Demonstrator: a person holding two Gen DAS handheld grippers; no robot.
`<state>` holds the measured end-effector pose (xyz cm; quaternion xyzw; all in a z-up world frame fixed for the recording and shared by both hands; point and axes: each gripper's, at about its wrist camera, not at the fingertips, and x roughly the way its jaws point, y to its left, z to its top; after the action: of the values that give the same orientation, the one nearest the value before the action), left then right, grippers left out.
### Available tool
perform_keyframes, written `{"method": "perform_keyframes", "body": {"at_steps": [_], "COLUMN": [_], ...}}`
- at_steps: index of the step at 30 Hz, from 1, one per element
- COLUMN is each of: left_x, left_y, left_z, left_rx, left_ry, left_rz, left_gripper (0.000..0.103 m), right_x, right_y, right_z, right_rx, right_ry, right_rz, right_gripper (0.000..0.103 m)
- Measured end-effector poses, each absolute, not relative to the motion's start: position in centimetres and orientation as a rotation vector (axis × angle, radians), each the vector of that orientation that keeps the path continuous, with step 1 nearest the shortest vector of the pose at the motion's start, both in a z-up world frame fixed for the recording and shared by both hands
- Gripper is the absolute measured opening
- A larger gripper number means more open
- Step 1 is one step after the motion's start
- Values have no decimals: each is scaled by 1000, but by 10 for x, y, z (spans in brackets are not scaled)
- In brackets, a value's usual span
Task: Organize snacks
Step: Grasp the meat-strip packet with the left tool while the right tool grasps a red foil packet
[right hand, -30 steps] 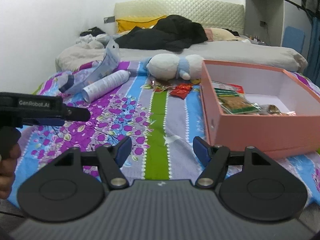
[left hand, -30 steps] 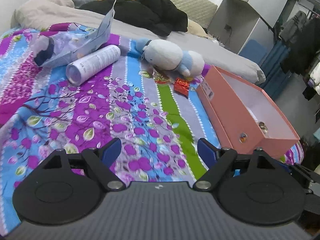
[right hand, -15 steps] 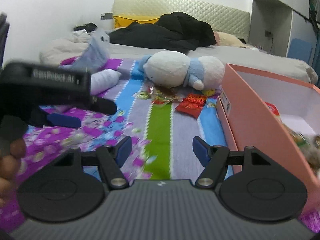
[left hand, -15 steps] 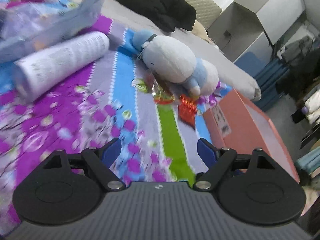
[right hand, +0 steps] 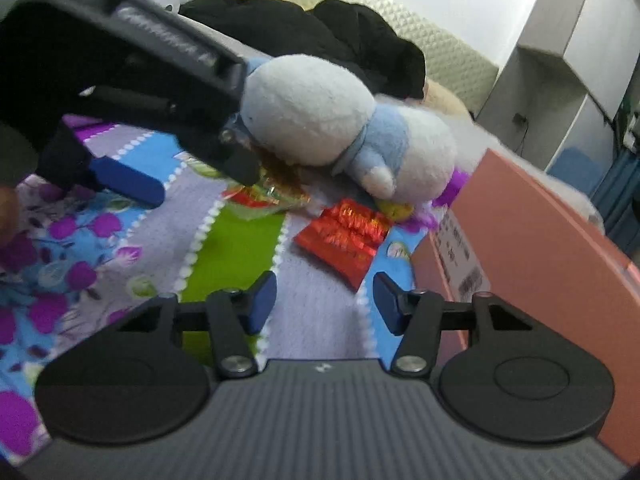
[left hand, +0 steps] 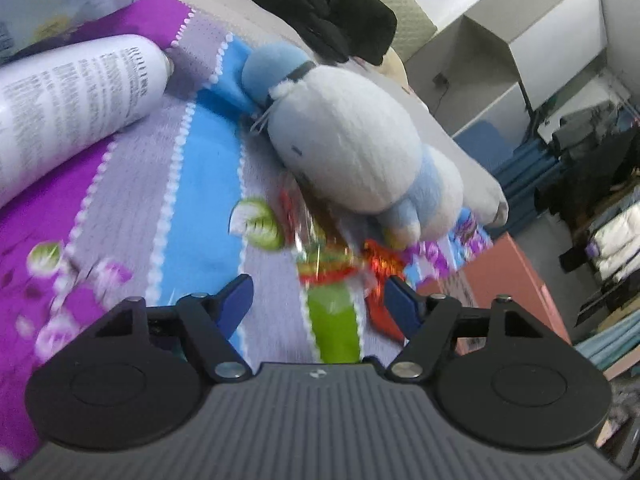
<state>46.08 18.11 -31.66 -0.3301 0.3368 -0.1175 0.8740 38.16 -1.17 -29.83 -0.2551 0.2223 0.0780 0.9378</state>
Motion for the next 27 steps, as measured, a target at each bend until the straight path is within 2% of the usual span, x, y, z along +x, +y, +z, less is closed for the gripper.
{"method": "perform_keyframes", "body": {"at_steps": [2,3,5,7,10,12,14,18,22,27], "left_x": [477,483,498,511,526,533,537,542,536,510], "left_y": [183,184,185,183,182,180,176,170,174,179], "left_z": [-319,-319,-319,-321,-327,-328,-328,-328,-329,-326], "left_rx": [-696,-700,-707,-709,-768,-783,-762,-715,-749,-792], "left_ry": [718,717,720,728,737,738,742,767,764,783], "left_rz": [-235,-231,-233,-240,-247,-238,-224,-177,-187,-188], "left_gripper": [66,65,65,65,65,65,59,28,18,13], "right_x": [389,392,399,404,407,409,410,409,401,377], "right_y": [-8,-7,-4,-3,-1,0,0,-1,-5,-4], "right_z": [-298,-298,-299,-299,-300,-301,-302,-300,-292,-280], "right_rx": [-543,-545,-559,-566,-592,-594,-597,-590,-590,-606], "right_ry": [450,450,460,463,461,463,469,481,479,460], "right_rz": [159,159,153,156,155,162,168,196,224,262], "right_gripper": [55,52,41,37,37,30,16,8,5,3]}}
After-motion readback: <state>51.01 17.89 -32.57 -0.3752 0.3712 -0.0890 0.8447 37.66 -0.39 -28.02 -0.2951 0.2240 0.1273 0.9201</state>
